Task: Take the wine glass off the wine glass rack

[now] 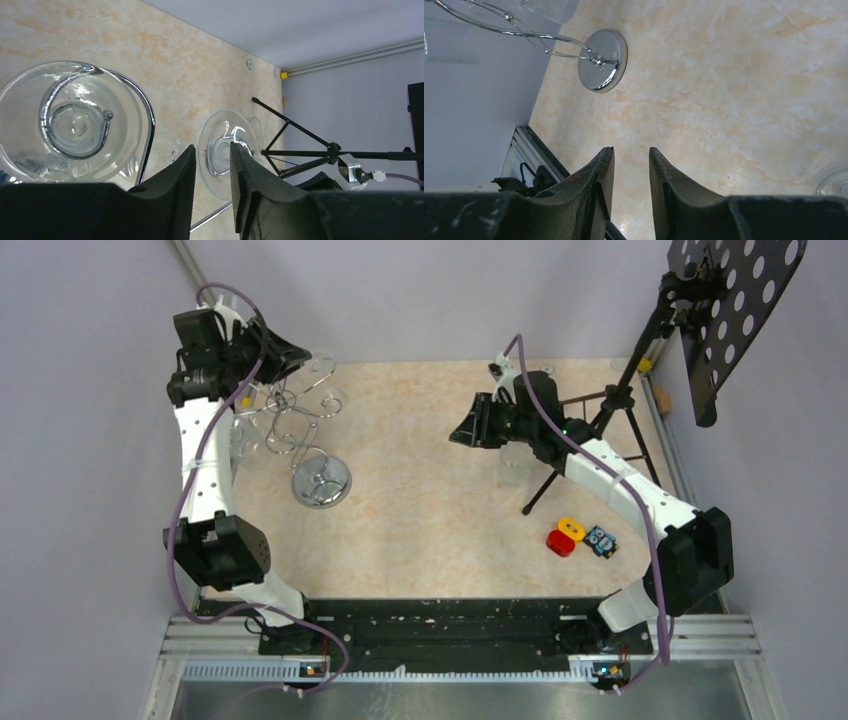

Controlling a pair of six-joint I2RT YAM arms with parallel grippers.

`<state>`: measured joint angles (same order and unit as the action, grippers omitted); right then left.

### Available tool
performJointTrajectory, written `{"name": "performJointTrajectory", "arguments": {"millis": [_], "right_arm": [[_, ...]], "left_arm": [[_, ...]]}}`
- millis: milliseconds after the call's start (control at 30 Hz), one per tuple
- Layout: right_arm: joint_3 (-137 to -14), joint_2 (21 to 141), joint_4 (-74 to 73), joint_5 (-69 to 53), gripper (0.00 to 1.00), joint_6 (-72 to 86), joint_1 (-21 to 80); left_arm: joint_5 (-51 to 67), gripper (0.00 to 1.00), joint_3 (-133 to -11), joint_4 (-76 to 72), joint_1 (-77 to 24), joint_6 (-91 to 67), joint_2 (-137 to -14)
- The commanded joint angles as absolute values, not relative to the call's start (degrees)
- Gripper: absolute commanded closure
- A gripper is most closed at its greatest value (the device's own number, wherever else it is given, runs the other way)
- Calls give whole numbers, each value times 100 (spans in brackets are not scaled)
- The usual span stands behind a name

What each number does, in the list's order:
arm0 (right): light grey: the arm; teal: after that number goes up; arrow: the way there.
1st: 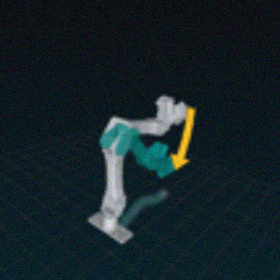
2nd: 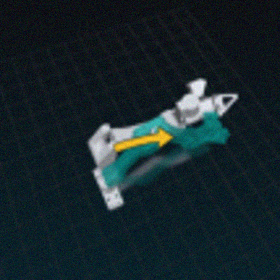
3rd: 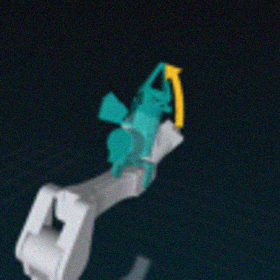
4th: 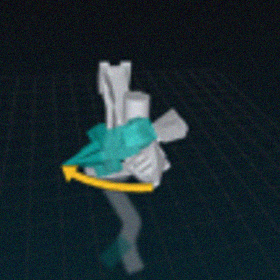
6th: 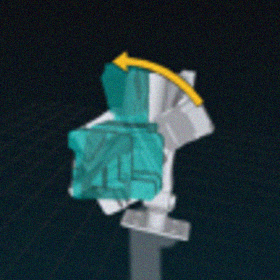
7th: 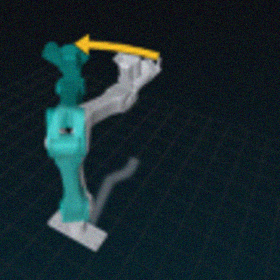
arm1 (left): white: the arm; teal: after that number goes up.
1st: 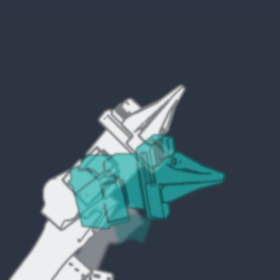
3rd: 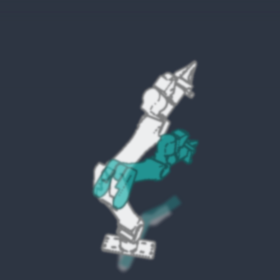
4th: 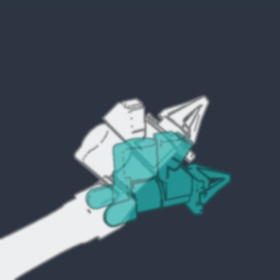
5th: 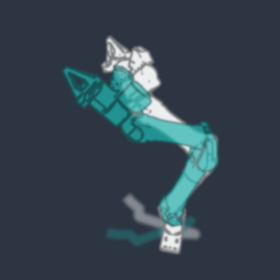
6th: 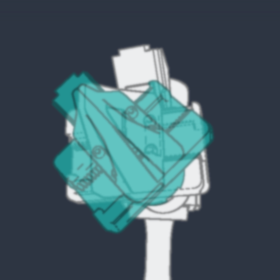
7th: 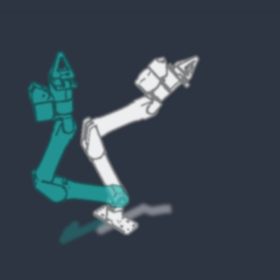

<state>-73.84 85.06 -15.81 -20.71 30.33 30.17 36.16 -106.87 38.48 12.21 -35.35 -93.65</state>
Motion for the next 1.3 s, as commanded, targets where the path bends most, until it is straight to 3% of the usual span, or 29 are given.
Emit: {"name": "performJointTrajectory", "arguments": {"millis": [0,167,467,700,1000,1267], "right_arm": [[-7354,8217,-1342,-2101,67,3101,2972],[-7356,8200,-1318,-2079,68,3105,2969],[-7335,8184,-1301,-2065,68,3132,2971],[-7307,8153,-1284,-2057,68,3159,2976],[-7245,8100,-1237,-2033,68,3181,2971],[-7174,8056,-1173,-2029,68,3233,2971]], "left_arm": [[4351,65,-10424,3236,1293,-3964,-9349],[4846,65,-10176,2796,1351,-4299,-9338],[5563,79,-9697,1877,1415,-5020,-9246],[5596,100,-9605,1728,1433,-5143,-9158],[5874,100,-9062,-173,1459,-6773,-8677],[5768,100,-8978,-89,1459,-6823,-8390]]}}
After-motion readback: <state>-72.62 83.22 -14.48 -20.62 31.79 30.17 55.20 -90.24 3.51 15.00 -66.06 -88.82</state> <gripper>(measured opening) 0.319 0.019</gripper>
